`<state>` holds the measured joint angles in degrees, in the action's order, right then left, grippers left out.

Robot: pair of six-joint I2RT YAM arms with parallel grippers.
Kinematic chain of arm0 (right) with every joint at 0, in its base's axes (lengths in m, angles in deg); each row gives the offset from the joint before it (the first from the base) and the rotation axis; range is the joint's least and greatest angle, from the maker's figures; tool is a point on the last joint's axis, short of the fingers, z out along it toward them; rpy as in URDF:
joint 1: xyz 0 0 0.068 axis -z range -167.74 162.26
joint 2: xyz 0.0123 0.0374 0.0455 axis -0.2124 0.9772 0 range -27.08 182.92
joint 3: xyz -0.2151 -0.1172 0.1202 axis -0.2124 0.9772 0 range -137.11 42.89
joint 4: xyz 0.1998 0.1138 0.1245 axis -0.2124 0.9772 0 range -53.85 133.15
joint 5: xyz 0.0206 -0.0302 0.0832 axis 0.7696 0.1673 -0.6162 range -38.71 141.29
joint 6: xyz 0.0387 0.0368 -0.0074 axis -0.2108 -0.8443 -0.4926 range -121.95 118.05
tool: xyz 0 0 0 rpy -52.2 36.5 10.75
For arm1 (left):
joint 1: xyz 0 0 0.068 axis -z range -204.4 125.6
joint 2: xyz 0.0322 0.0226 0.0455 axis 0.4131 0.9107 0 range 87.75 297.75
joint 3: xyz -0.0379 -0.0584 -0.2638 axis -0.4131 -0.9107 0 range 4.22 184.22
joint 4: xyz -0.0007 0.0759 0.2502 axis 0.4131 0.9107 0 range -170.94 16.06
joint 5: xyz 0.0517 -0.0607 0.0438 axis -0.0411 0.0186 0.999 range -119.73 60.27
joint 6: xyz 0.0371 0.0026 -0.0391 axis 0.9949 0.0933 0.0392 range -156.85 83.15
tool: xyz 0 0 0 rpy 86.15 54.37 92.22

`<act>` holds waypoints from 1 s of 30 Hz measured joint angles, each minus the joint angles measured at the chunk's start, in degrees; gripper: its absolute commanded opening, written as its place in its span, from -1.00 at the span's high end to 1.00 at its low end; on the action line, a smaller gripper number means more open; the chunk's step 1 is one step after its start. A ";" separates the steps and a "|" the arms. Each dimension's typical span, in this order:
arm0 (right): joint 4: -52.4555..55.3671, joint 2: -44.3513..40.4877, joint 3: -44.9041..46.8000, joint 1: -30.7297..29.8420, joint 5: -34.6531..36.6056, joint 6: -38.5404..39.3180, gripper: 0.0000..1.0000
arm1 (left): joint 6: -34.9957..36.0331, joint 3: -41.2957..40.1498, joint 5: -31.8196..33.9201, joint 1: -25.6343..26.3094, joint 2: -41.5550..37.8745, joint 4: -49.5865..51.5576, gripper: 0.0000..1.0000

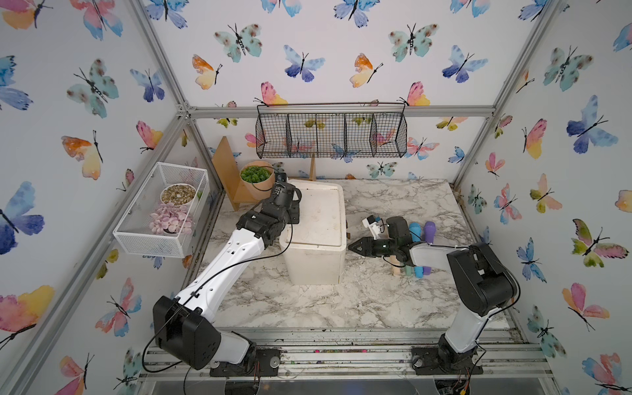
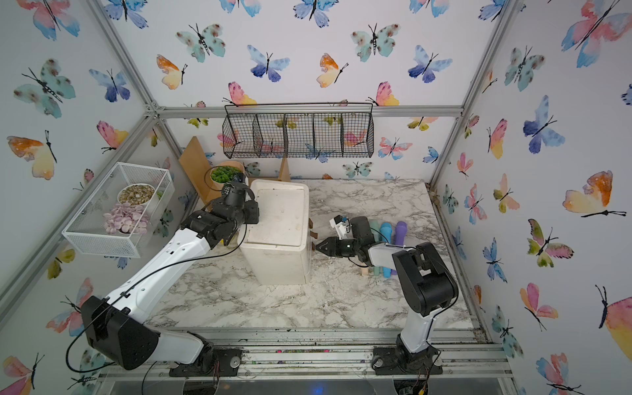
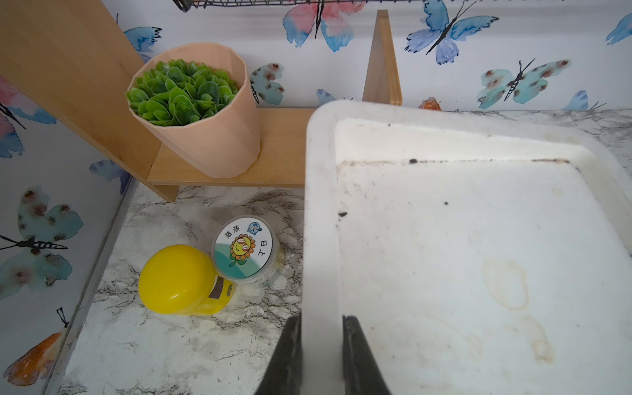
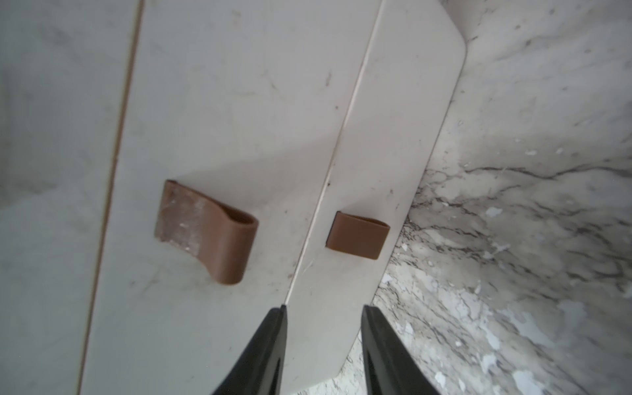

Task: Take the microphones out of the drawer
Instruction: Close the drawer in the storage box, then open the drawer in the storage box.

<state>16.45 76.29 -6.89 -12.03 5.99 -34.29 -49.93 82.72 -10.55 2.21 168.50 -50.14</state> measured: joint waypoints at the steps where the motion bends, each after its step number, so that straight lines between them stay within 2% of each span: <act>1: -1.09 0.55 0.15 0.00 -0.13 -0.63 0.08 | 0.02 -0.11 0.00 0.00 -0.11 -0.09 1.00; 6: -6.08 3.32 0.31 0.11 -0.74 -3.34 -0.03 | 0.15 -0.26 0.00 0.02 -0.24 -0.22 1.00; 11: -11.13 5.99 0.31 0.28 -1.42 -6.19 -0.06 | 0.15 -0.26 0.00 0.02 -0.24 -0.22 1.00; 30: -24.35 13.86 -0.09 0.33 -4.55 -16.09 -0.02 | 0.04 -0.04 0.00 0.02 0.00 -0.09 1.00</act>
<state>-7.90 90.15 -6.97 -11.70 1.44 -50.38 -49.89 82.68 -10.55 2.23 168.50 -50.22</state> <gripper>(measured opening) 0.517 0.185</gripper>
